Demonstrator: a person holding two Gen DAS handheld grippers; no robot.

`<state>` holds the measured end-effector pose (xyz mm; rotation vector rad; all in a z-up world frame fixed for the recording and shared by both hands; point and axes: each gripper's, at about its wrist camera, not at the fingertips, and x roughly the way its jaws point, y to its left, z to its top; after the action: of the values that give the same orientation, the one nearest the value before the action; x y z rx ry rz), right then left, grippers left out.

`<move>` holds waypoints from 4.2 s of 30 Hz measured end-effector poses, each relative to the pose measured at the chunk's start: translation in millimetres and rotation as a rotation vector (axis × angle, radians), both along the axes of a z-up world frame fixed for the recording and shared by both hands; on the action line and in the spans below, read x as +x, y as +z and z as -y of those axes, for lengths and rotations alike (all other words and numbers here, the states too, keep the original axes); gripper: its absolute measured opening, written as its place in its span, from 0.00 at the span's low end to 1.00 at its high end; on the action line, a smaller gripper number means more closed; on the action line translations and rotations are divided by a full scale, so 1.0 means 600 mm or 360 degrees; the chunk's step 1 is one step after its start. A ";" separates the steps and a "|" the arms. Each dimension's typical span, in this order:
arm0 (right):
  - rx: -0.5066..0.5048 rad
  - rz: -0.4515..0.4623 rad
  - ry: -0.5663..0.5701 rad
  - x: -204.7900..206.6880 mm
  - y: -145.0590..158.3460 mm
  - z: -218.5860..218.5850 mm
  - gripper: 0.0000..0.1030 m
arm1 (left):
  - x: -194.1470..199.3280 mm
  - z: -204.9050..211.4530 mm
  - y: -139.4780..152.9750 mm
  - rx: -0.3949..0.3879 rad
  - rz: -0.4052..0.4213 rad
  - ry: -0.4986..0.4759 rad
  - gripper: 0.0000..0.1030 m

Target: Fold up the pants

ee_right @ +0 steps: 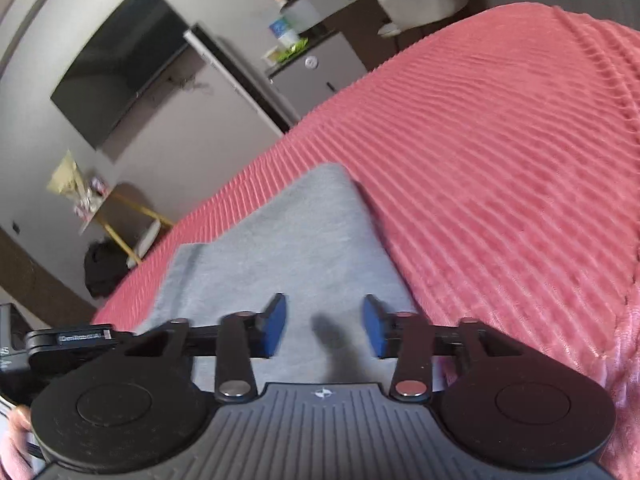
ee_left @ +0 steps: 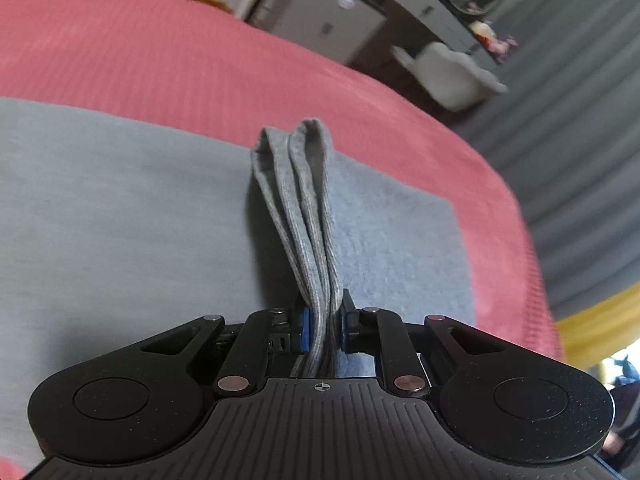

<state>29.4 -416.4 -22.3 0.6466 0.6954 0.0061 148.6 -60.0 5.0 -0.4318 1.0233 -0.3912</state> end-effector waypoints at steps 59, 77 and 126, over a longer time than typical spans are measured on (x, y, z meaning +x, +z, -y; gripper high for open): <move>-0.0192 -0.0330 0.0027 0.054 -0.034 -0.037 0.58 | -0.117 -0.107 -0.078 -0.0247 -0.0015 0.0242 0.22; -0.0445 -0.0355 0.0017 0.066 -0.023 -0.071 0.79 | -0.130 -0.096 -0.061 -0.0186 0.0023 0.0237 0.20; -0.1028 -0.0054 0.0173 0.245 -0.020 -0.188 0.42 | -0.166 -0.117 -0.024 0.0123 0.0104 0.0375 0.57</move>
<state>176.5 -303.6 -34.5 -0.0106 0.7139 -0.1251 49.2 9.9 -9.6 -0.4613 0.9090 -0.1537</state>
